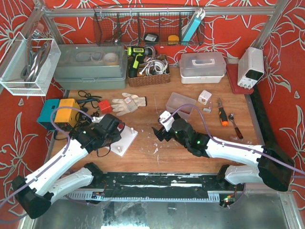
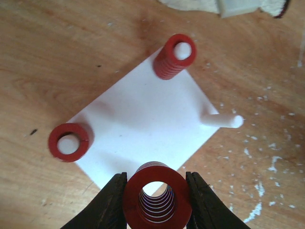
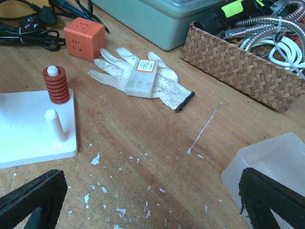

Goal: Install the large spring

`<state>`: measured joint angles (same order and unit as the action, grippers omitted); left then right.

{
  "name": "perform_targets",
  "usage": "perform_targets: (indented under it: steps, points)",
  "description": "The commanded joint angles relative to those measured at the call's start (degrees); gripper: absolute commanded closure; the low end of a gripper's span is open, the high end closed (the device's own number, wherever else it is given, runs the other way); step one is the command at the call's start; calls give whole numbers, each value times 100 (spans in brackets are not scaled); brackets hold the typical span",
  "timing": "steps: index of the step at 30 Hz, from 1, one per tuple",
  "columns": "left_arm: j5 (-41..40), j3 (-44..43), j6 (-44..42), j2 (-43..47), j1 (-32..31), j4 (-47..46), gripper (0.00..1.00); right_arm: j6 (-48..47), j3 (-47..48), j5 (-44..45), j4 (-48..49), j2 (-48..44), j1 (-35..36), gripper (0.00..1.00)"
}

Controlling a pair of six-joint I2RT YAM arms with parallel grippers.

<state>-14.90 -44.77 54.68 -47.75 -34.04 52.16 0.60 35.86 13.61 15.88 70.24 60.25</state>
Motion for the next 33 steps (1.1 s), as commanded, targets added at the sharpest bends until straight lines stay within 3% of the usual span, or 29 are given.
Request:
perform_targets:
  steps: [1, 12, 33]
  points:
    - [-392, -332, 400, -212, -15, 656, 100, -24, -32, 162, 15, 9, -47, 1]
    - [309, 104, 638, -288, -166, 408, 100, -36, 6, 134, 15, 114, -74, 1]
    - [612, 239, 516, -308, -261, 393, 100, -46, 47, 116, -49, 229, -91, 1]
